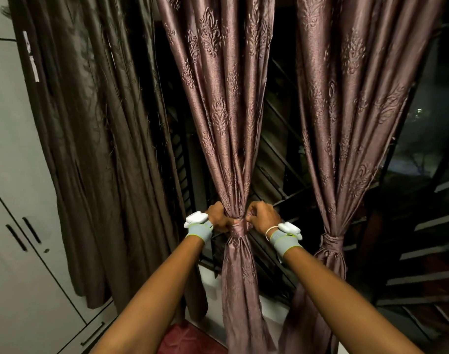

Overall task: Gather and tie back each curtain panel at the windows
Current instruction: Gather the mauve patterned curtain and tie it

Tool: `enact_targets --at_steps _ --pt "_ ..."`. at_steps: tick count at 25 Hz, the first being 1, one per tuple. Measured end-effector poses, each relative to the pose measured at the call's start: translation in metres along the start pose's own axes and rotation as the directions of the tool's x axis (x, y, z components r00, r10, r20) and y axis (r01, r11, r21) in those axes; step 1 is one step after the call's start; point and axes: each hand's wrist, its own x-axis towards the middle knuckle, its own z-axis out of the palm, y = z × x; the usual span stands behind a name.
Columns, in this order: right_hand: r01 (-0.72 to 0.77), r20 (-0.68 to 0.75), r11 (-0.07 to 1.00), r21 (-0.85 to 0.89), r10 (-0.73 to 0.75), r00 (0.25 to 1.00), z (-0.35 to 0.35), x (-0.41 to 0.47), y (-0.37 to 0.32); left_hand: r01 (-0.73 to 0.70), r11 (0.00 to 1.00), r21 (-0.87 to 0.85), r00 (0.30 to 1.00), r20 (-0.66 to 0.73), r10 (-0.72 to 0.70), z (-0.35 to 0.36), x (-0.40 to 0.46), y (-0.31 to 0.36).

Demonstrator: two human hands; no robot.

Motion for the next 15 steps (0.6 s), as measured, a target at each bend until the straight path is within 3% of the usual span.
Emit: enact_targets --at_steps 9,15 --pt "-0.027 -0.080 0.999 -0.026 0.025 0.996 0.015 -0.004 -0.002 -0.001 0.995 -0.104 1.000 0.010 0.002 0.018 0.032 -0.033" --pt "-0.101 0.207 0.937 0.334 0.032 0.978 0.027 0.004 -0.012 0.013 0.994 -0.112 0.998 -0.055 -0.020 0.006 -0.003 -0.011"
